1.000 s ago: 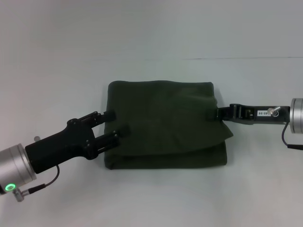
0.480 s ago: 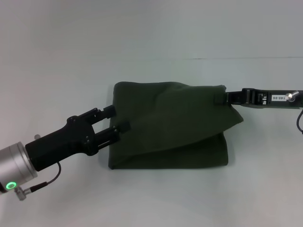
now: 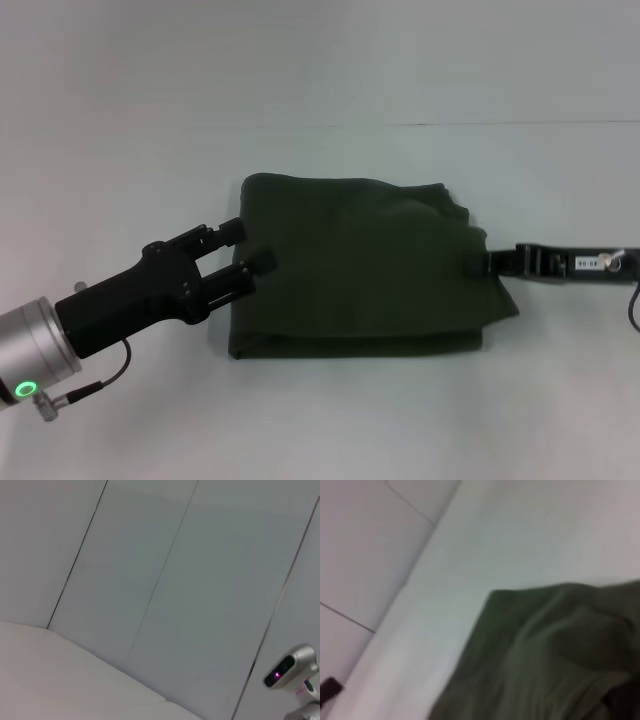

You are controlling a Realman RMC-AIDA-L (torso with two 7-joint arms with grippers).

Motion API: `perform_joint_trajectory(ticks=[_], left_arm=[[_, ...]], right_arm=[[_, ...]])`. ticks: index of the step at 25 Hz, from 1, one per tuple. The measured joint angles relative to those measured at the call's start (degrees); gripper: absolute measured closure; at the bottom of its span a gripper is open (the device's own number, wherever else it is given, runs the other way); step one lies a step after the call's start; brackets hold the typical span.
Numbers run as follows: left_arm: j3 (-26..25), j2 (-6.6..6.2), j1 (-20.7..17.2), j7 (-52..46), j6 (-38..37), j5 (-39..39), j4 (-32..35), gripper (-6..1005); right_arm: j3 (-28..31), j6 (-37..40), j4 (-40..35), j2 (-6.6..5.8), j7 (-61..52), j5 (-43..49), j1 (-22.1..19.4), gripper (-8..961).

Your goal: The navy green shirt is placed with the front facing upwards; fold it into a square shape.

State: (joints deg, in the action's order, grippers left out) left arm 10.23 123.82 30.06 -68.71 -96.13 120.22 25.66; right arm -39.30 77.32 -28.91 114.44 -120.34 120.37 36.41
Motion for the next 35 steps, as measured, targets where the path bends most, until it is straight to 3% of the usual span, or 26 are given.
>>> perform_joint_trajectory(ticks=[4, 9, 12, 16, 20, 27, 35], left_arm=[[0.11, 0.01, 0.07, 0.21, -0.10, 0.00, 0.00, 324], [0.20, 0.02, 0.55, 0.48, 0.07, -0.01, 0.00, 324], [0.22, 0.02, 0.88, 1.12, 0.16, -0.01, 0.00, 324], [0.01, 0.05, 1.27, 1.87, 0.73, -0.01, -0.02, 324], [-0.12, 0.10, 1.51, 2.90, 2.41, -0.16, -0.34, 324], [-0.15, 0.10, 1.50, 5.27, 5.37, -2.83, -0.70, 323], [0.14, 0.10, 1.50, 6.19, 7.42, -4.29, -0.70, 323]], right_arm=[[0.16, -3.00, 0.83, -0.22, -0.21, 1.42, -1.02, 829], [2.20, -4.77, 0.34, -1.94, -1.70, 1.07, -1.64, 793], [2.94, -6.45, 0.32, -3.32, -4.07, 1.06, -0.68, 671], [2.68, -8.84, 0.75, -3.86, -8.15, 1.14, 1.57, 509], [1.71, -12.31, 1.60, -2.96, -12.71, 1.99, 4.07, 347], [0.98, -21.59, 6.06, -1.38, -15.53, 2.09, 7.01, 259], [1.23, -28.99, 6.78, 2.26, -15.70, 0.99, 7.99, 250]])
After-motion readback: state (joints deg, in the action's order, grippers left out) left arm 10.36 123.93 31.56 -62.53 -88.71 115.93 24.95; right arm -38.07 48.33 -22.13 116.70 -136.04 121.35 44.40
